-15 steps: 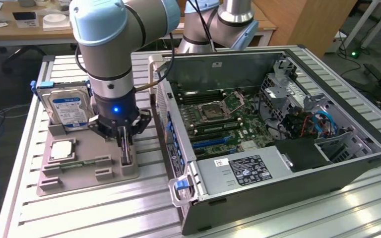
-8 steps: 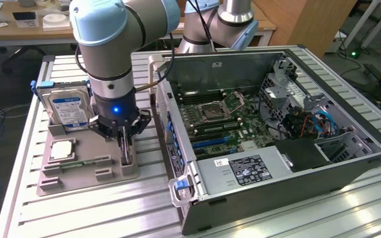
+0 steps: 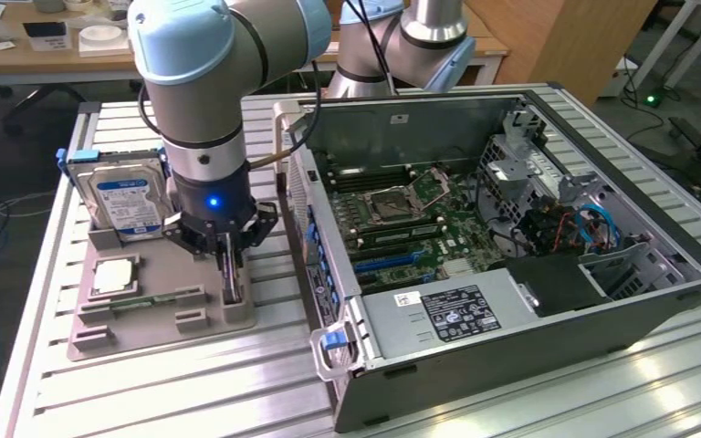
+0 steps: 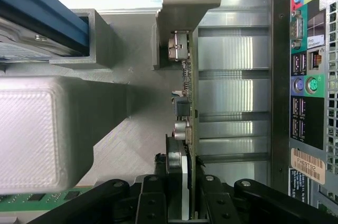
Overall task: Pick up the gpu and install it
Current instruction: 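Pick up the gpu and move the gpu toward the slot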
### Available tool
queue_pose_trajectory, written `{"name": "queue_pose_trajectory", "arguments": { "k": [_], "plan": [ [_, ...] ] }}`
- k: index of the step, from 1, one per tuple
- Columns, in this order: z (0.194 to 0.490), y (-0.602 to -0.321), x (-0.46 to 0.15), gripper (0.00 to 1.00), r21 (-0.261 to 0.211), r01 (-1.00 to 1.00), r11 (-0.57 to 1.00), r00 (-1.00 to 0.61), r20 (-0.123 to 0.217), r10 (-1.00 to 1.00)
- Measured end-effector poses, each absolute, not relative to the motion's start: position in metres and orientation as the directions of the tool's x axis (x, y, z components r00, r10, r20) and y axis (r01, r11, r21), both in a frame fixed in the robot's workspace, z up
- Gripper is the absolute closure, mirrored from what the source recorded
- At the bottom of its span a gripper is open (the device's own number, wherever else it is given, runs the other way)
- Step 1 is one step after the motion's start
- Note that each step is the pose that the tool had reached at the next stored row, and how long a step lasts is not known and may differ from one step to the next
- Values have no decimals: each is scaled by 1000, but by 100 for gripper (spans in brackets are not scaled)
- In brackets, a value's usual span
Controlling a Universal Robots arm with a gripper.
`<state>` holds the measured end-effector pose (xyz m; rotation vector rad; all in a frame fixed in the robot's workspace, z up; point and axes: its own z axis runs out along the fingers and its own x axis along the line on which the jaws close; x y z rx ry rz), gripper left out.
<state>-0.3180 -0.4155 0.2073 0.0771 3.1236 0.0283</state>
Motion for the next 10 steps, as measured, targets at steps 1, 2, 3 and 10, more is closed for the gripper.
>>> {"name": "queue_pose_trajectory", "arguments": {
  "k": [1, 2, 3, 10],
  "plan": [
    [207, -416, -318, 72, 19, 49, 999, -999, -16, 49],
    [207, -416, -318, 72, 19, 49, 999, -999, -17, 49],
    [207, -416, -318, 72, 19, 49, 999, -999, -17, 49],
    [207, -416, -318, 72, 19, 49, 999, -999, -17, 49]
  ]
}}
